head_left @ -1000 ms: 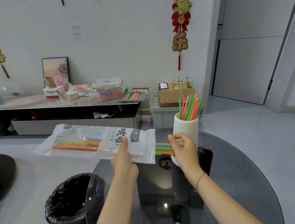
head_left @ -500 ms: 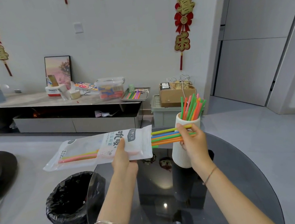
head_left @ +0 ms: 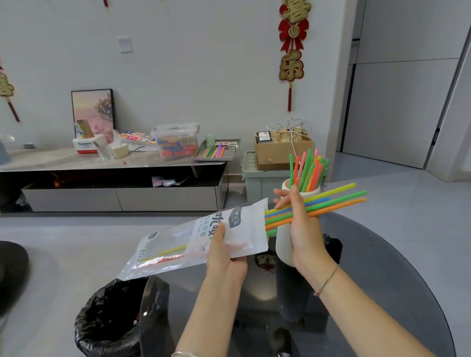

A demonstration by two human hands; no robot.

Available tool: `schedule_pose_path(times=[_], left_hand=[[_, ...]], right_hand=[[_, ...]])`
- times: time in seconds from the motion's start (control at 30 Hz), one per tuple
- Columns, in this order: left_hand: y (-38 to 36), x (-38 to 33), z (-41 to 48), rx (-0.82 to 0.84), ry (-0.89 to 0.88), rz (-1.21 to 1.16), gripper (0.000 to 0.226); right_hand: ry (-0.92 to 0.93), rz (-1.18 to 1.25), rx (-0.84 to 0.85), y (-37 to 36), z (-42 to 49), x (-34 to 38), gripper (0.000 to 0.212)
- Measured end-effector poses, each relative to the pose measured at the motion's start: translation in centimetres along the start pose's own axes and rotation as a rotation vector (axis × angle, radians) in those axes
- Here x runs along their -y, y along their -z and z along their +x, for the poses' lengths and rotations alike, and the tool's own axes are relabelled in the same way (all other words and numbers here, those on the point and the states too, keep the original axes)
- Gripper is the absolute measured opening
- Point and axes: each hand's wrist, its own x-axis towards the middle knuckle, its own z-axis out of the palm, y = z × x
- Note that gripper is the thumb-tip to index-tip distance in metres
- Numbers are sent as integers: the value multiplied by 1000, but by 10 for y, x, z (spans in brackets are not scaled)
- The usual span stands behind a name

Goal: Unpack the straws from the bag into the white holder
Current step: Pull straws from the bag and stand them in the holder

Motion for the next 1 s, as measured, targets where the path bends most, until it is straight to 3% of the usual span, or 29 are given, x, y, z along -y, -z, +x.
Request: schedule_pose_path(times=[0.23, 0.6, 0.83, 1.0], left_hand=[[-3, -7, 7, 63, 10, -25, 49], [-13, -5, 15, 43, 4, -69, 49], [-14, -2, 24, 30, -13, -63, 53], [-13, -2, 30, 52, -36, -69, 53]], right_hand=[[-64, 431, -39, -7, 31, 66, 58], [114, 211, -14, -15, 100, 157, 50], [145, 24, -100, -5, 138, 149, 48], [110, -125, -21, 0, 148, 124, 47]])
